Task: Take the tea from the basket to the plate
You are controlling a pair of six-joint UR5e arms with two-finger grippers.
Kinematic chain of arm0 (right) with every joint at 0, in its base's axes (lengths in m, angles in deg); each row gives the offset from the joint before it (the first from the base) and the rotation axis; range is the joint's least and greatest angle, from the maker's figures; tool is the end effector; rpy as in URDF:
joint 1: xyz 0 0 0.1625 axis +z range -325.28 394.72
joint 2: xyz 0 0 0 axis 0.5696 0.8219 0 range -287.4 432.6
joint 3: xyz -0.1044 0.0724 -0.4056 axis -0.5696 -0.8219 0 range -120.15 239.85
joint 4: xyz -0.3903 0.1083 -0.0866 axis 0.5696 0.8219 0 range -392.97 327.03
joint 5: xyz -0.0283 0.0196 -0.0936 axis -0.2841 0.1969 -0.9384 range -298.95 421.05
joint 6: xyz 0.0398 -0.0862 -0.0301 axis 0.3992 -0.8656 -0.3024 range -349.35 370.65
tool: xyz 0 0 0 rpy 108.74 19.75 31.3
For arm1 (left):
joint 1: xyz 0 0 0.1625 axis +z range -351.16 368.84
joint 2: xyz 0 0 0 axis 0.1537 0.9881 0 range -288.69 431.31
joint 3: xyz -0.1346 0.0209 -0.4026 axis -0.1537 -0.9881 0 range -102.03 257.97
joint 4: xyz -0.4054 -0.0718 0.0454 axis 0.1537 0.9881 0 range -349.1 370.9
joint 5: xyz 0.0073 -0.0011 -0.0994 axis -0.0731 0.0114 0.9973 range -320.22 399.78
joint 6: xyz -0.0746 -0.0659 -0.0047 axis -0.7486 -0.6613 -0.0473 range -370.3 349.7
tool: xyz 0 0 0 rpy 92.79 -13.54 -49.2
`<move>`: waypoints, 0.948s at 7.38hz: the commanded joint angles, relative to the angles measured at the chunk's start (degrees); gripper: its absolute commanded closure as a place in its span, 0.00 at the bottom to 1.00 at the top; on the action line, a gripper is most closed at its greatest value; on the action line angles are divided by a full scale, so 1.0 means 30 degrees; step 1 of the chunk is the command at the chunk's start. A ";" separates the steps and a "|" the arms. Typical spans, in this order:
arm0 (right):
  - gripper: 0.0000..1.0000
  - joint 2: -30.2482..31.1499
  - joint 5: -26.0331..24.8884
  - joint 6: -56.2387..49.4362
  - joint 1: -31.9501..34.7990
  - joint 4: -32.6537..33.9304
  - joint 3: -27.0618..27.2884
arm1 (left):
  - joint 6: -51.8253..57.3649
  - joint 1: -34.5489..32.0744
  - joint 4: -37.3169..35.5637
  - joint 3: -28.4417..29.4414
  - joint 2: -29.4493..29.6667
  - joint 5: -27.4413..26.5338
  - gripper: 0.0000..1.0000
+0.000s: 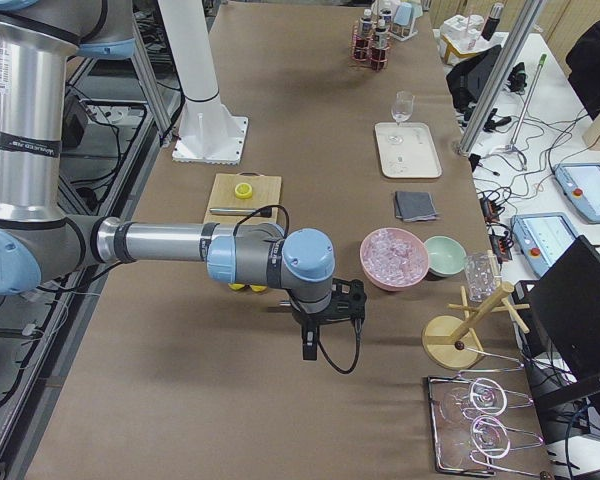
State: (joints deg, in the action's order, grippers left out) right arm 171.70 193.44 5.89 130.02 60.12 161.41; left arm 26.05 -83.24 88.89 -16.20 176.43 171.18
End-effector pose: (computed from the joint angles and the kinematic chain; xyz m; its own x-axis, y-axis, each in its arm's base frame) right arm 0.1050 -0.4156 0.6399 0.7399 -0.0074 0.6727 -0.0309 0.9985 0.0449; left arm -0.0887 -0.5866 0.5049 0.6277 0.6329 -0.4533 -0.4170 0.7650 0.4908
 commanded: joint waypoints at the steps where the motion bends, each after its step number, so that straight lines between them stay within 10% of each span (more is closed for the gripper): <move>1: 0.00 0.0014 0.0020 -0.0025 -0.0009 0.0024 0.0043 | 0.5910 0.0577 -0.0333 -0.0866 0.0263 0.0200 0.02; 7: 0.00 -0.0220 0.0050 0.0003 -0.0009 0.0932 0.0276 | 1.1792 0.1223 -0.0217 0.1356 0.2371 0.0289 0.02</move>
State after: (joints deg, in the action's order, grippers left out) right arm 171.53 193.96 5.81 130.04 62.87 161.74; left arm 59.30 -79.78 88.38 -15.00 181.27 171.65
